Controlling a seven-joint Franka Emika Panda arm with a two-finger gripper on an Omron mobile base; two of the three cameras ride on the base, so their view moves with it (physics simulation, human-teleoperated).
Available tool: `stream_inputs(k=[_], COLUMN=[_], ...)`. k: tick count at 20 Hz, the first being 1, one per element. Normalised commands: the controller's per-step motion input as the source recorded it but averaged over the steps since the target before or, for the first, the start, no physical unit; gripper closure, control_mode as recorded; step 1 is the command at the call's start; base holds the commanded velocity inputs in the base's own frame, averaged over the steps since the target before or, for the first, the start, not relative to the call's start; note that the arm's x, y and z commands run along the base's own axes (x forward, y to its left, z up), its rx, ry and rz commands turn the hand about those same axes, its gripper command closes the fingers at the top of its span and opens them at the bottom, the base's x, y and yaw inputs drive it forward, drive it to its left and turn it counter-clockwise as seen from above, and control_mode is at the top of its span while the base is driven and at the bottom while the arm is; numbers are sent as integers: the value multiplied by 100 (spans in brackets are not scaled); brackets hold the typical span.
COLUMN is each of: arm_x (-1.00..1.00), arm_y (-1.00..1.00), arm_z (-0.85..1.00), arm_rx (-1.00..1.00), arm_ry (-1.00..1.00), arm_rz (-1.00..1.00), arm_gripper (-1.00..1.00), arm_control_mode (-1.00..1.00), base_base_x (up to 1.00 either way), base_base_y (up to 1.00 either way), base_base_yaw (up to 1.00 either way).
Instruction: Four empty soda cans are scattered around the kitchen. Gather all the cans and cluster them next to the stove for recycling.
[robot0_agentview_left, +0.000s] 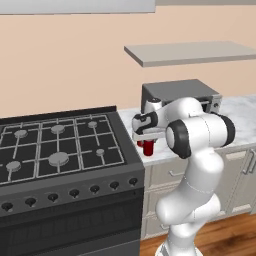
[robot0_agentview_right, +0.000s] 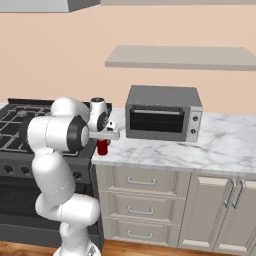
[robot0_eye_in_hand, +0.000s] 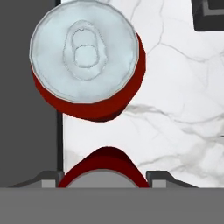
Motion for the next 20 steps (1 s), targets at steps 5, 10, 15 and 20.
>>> stream_inputs(k=[5, 10, 15, 20], arm_x=[0, 0, -9, -30], arm_y=[9, 15, 10, 0], arm_z=[-36, -45, -34, -12], arm_rx=[0, 0, 0, 0], arm_ry=[0, 0, 0, -1], arm_rz=[0, 0, 0, 0], arm_gripper=[100, 100, -100, -100], arm_control_mode=[-100, -100, -100, -100], base_base_x=[0, 0, 0, 0], base_base_y=[0, 0, 0, 0], base_base_yaw=[0, 0, 0, 0])
